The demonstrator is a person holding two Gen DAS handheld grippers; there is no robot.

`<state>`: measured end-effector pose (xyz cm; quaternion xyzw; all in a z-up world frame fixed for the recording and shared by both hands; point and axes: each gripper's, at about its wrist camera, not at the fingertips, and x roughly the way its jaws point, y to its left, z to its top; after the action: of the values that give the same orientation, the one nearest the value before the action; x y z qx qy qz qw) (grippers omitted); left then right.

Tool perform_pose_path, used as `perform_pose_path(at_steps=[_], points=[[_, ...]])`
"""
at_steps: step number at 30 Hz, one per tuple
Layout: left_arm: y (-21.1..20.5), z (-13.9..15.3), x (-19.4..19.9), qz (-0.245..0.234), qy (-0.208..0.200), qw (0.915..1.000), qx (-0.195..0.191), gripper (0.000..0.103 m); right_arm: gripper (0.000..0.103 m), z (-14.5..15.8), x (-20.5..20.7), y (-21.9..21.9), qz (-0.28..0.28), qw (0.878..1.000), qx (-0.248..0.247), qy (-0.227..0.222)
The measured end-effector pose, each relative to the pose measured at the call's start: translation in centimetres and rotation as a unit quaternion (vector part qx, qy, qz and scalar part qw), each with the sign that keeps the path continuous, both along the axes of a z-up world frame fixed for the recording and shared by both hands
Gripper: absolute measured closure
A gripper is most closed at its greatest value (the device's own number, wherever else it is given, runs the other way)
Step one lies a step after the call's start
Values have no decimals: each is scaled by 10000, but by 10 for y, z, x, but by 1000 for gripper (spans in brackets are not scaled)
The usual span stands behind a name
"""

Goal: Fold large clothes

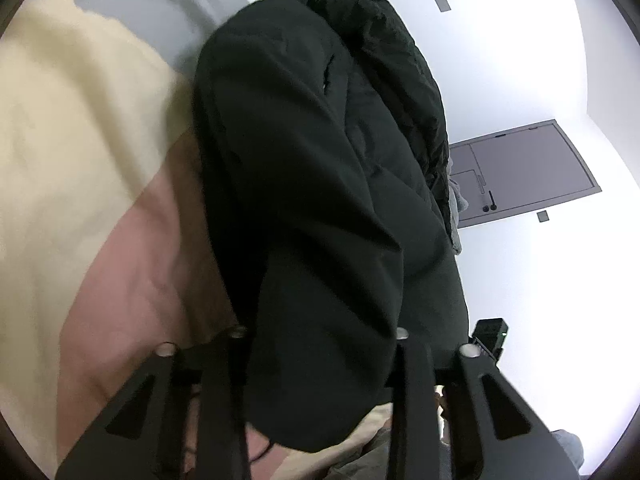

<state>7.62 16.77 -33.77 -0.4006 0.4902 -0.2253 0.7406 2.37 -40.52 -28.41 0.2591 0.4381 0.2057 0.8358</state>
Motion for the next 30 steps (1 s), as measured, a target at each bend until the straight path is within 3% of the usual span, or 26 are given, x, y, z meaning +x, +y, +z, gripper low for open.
perform_pose_path(at_steps=[4,16,22,30], points=[[14,25,-1,304,6,9995,-25,87,93,35,0,-1,-49,9995,-70,-297],[41,155,0,643,-782,9946,231,91,97,164,-8,5,64,9900,-246,-1391],[52,197,-20,769,-1099,9903,373,91,97,206,-27,6,176,9857,-233,-1662],[58,229,-58,754,-1169,9877,717,91,97,234,-65,14,241,9826,-178,-1833]])
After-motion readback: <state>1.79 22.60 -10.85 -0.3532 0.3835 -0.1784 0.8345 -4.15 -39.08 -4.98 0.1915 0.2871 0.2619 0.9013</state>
